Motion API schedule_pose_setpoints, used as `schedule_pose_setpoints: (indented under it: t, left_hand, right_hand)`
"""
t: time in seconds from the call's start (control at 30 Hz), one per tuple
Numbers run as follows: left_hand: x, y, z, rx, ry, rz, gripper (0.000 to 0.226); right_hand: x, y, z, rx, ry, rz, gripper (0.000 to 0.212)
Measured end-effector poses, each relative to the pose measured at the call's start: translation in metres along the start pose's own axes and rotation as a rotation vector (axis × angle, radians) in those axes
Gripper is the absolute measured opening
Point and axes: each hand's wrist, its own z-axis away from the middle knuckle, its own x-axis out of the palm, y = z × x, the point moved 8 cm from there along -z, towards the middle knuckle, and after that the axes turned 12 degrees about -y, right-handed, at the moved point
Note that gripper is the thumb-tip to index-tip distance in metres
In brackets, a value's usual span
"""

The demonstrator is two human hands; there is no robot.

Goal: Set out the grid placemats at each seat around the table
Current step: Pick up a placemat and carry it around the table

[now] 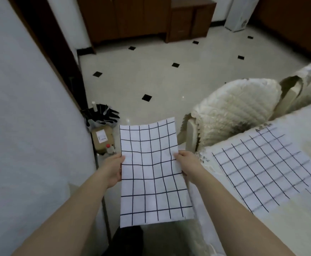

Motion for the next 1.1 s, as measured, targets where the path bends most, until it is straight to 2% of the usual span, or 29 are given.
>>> schedule_pose_setpoints:
  t: [0.2, 0.33, 0.57, 0.8, 0.9, 1.1]
  left_hand:
    - [-0.042, 0.059, -0.066, 0.003, -0.011, 0.051, 0.019]
    - [-0.063, 0.1, -0.098, -0.009, -0.031, 0.034, 0.025]
    - [-0.081, 0.165, -0.157, -0.028, -0.049, 0.029, 0.031]
    - [-0.06, 0.243, -0.251, -0.015, -0.092, -0.02, 0.027]
    - [-0.038, 0.29, -0.299, -0.025, -0.112, -0.065, 0.025]
    - [0.02, 0.381, -0.378, -0.05, -0.145, -0.158, 0.017]
  right_hand:
    - [0.016, -0.052, -0.063, 0.075, 0.023, 0.031, 0.025]
    - [0.022, -0.075, -0.101, 0.137, 0.084, -0.076, 0.022]
    - [0.013, -0.119, -0.175, 0.159, 0.131, -0.141, 0.035]
    - [-0.033, -0.161, -0.268, 0.132, 0.2, -0.151, 0.035]
    - [-0.062, -0.178, -0.316, 0.14, 0.218, -0.207, 0.029]
    - [-0.129, -0.211, -0.377, 0.147, 0.222, -0.379, 0.037]
